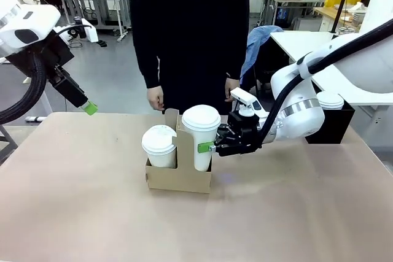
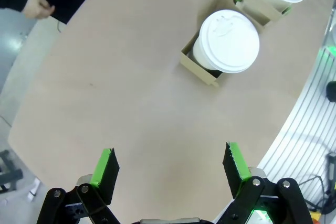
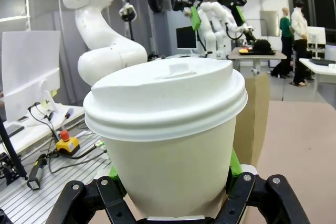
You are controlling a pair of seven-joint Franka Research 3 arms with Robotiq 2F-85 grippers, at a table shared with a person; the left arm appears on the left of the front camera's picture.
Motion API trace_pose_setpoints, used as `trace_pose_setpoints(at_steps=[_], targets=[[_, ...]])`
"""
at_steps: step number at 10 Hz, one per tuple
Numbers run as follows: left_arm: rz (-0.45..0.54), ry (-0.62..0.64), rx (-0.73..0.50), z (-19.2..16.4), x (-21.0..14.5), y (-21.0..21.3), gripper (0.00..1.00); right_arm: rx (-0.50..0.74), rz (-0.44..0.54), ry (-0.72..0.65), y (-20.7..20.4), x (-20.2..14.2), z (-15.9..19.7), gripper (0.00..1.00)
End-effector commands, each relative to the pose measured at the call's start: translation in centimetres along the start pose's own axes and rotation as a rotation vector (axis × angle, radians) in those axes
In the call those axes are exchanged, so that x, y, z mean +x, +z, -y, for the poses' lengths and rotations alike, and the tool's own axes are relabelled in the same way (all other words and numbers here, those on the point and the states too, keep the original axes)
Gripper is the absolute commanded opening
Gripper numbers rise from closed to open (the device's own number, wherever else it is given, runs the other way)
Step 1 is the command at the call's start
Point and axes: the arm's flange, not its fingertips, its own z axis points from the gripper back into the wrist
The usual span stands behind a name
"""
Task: Pour a drink into a cup and package it in a carrier.
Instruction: Insert the held 600 ml Paper Cup into the Cup Carrier.
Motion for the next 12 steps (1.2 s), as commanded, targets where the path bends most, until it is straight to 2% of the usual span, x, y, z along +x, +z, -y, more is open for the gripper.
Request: trace_pose_setpoints(at_steps=[1, 5, 10, 11, 12], targets=[[-0.019, 0.014, 0.017, 0.0, 0.2, 0.2, 1.00, 0.042, -0.007, 0.001, 0.2, -0.6, 1.1, 0.81], [-0.019, 0.014, 0.017, 0.0, 0.2, 0.2, 1.00, 0.085, -0.039, -0.045, 0.2, -3.3, 2.2, 0.81], [-0.019, 0.014, 0.017, 0.0, 0.2, 0.2, 1.00, 0.132, -0.112, -0.024, 0.4, -4.8, 3.1, 0.81], [-0.019, 0.014, 0.017, 0.0, 0.2, 0.2, 1.00, 0.133, -0.129, -0.009, 0.5, -4.8, 3.1, 1.00], [-0.019, 0.014, 0.017, 0.0, 0.2, 0.2, 1.00, 0.115, -0.138, 0.009, 0.7, -4.7, 2.8, 1.00]])
